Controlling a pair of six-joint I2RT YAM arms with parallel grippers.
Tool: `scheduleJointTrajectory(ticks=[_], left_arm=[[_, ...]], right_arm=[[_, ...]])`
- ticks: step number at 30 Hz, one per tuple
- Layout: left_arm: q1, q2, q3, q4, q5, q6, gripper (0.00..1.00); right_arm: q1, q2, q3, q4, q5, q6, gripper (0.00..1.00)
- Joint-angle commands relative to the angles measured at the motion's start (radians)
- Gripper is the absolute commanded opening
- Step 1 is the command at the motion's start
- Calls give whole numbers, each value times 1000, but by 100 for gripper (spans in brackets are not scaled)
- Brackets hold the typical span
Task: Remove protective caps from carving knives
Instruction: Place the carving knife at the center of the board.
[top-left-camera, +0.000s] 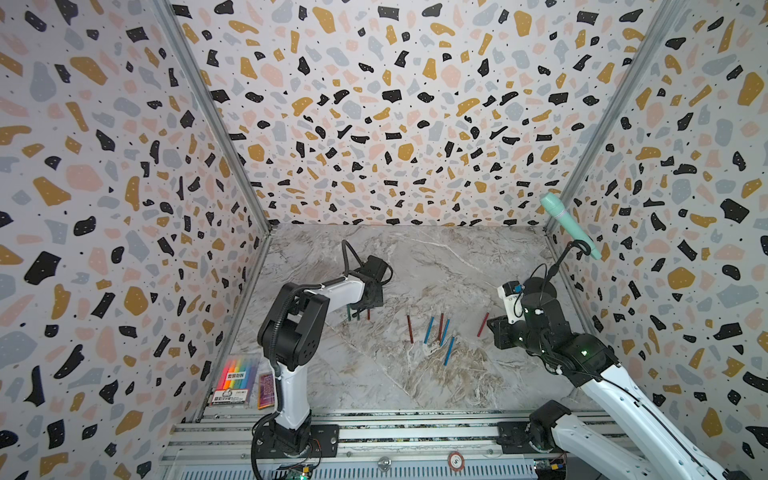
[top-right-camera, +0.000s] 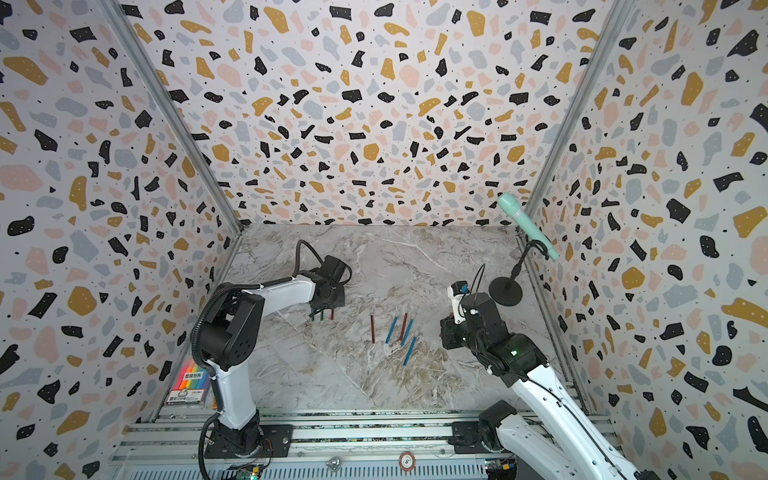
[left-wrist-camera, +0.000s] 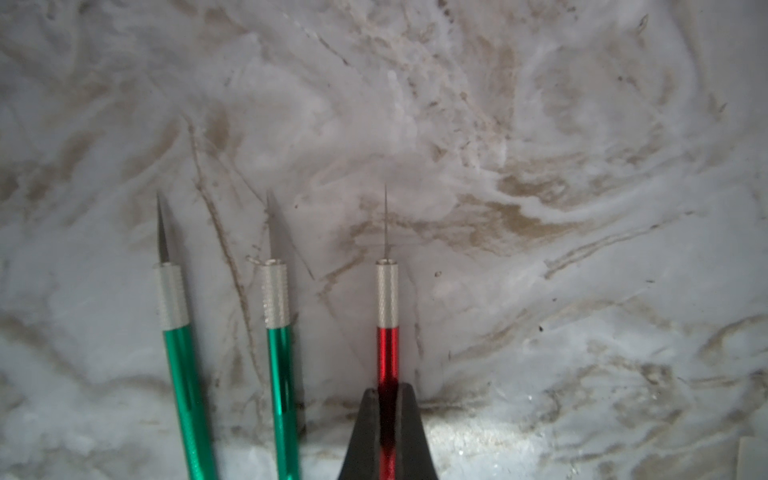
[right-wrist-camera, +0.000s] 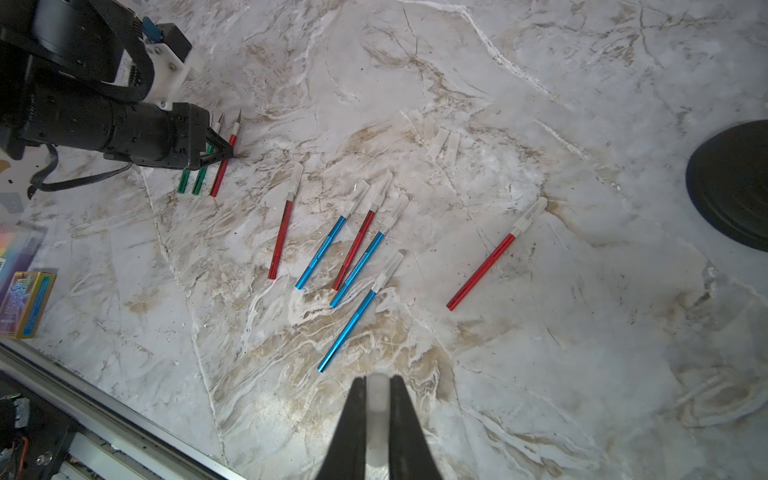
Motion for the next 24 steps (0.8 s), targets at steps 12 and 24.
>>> scheduleJointTrajectory(ticks=[12, 24], left_arm=[[9, 30, 25, -49, -16, 15, 18], [9, 15, 35, -58, -23, 19, 27]], right_arm=[[8, -18, -4, 4, 9, 0, 0], [8, -17, -4, 4, 10, 0, 0]])
